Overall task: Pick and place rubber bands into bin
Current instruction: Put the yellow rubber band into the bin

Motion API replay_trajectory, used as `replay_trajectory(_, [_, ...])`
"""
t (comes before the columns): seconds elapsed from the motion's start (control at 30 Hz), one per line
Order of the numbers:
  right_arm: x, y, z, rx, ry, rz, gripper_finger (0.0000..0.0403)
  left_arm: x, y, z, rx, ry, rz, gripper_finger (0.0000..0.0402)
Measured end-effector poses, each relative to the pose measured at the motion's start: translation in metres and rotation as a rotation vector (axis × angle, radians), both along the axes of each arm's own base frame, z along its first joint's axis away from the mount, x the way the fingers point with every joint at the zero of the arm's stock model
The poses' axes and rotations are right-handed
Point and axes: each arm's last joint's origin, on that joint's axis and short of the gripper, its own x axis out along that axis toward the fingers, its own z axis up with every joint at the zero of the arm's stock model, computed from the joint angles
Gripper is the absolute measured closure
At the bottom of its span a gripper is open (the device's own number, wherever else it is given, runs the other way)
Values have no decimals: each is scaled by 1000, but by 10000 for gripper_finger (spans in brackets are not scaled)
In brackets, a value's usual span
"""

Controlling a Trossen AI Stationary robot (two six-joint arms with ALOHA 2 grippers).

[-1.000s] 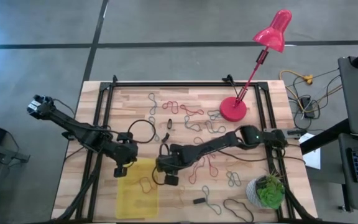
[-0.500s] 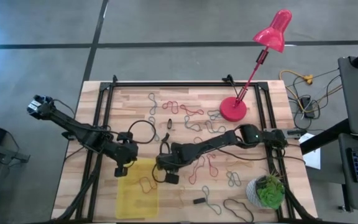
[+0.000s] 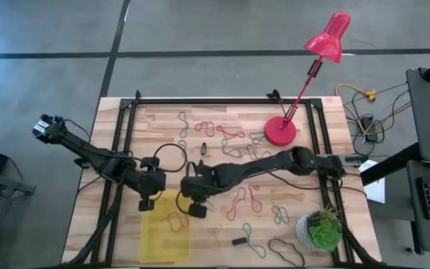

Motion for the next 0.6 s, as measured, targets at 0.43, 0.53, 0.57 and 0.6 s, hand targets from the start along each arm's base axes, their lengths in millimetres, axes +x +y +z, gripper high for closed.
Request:
replay_trajectory(0.43, [-2,-5,82,129,-225,-13,395,-13,8,11,29,-50,-9,401])
replay_trajectory(0.53, [2,-1,81,207,-246,33,395,-19,11,16,26,-87,1,401])
replay_trajectory(0.57, [4,0,80,222,-254,46,395,-20,12,17,27,-100,7,401])
replay_trajectory(0.6, [6,2,79,237,-267,57,395,-21,13,19,24,-109,7,401])
